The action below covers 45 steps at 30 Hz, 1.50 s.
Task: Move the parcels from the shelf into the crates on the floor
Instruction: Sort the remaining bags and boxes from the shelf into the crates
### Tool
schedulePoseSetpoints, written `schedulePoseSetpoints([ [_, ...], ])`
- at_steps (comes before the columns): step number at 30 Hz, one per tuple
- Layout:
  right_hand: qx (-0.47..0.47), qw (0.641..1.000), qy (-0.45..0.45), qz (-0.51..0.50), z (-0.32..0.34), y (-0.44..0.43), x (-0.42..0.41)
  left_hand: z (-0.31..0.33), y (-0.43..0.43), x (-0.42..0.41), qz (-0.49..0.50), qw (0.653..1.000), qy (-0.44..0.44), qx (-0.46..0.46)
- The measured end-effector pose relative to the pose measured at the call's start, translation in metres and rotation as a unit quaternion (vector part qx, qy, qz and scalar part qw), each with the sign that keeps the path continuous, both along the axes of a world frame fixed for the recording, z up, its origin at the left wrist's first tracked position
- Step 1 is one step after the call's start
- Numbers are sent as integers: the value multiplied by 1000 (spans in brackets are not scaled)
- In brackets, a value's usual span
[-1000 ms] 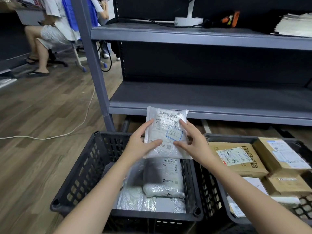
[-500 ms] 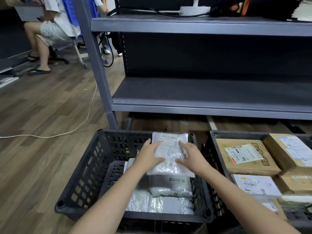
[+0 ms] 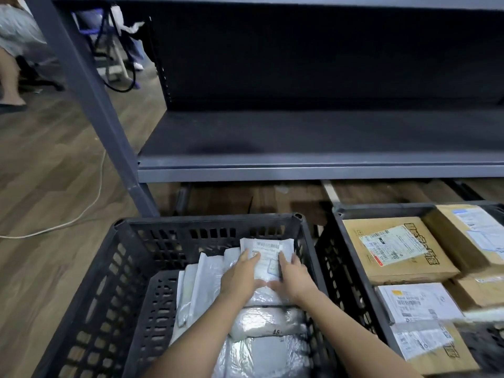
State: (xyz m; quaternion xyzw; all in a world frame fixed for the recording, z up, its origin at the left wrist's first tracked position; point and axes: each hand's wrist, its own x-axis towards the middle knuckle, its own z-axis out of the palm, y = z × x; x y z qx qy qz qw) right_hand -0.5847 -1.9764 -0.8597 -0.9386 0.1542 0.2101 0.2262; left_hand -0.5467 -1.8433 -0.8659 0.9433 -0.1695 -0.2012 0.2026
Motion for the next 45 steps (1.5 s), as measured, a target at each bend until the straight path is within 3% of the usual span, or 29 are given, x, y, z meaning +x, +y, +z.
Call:
schedulePoseSetpoints([
  [8, -59, 991, 24, 114, -14, -3, 16, -12, -3, 16, -93, 988, -63, 109],
  [13, -84, 981, 64, 161, -11, -11, 24, -16, 5, 26, -182, 979, 0, 90],
  [22, -142, 976, 99, 129, -44, -5, 34, -50, -8, 30, -200, 973, 22, 115],
  [30, -128, 982, 79, 113, -45, -3, 27, -49, -5, 31, -207, 973, 30, 96],
  [37, -160, 980, 30, 113, -29, 10, -5, -27, 11, 18, -266, 957, -52, 107],
  [45, -103, 987, 27, 117, -48, 4, -8, -49, 15, 0, -256, 958, -34, 121],
])
